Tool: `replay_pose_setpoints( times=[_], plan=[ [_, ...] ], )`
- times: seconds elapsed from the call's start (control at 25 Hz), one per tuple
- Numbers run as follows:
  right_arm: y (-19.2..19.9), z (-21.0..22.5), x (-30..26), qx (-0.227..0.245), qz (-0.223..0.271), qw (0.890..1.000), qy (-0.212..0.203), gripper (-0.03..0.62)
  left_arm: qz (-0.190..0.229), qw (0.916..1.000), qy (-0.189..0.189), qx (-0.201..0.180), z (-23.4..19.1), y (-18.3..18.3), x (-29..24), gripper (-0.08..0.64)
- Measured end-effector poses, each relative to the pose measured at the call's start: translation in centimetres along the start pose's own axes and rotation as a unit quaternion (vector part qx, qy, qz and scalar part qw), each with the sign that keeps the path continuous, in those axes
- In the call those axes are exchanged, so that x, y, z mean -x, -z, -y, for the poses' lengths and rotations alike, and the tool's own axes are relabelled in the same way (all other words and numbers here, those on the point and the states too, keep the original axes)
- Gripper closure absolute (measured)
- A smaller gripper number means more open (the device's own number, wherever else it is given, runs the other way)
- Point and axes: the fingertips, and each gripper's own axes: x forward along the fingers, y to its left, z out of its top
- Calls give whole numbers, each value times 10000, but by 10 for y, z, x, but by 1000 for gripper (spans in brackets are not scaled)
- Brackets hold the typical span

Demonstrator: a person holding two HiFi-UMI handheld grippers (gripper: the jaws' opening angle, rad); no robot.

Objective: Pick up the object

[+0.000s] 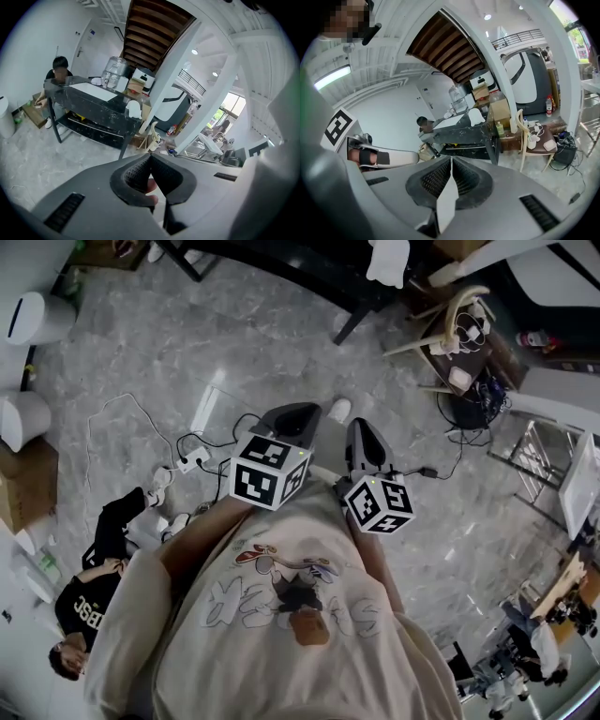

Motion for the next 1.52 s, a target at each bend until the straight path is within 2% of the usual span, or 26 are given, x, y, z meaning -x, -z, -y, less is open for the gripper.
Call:
replay_pose_setpoints(
  times=[0.24,0.48,0.76,1.16,1.52],
  plan=[
    [-41,31,-17,64,76,9998,-167,566,95,9998,-157,-31,13,-37,-35,546],
    [-83,66,-31,9,147,9991,-405,568,149,9989,-330,-307,38,-72,-77,548],
    [-118,102,-42,9,127,9972,-737,568,132,9976,-562,-391,61,-94,-117,548],
    [-147,148,-53,19,16,9934,-1144,568,236,9942,-935,-471,88,-115,-164,548],
    [-158,186,-46,-243,4,9938,-1086,568,80,9945,-970,-395,111,-118,-191,548]
  ],
)
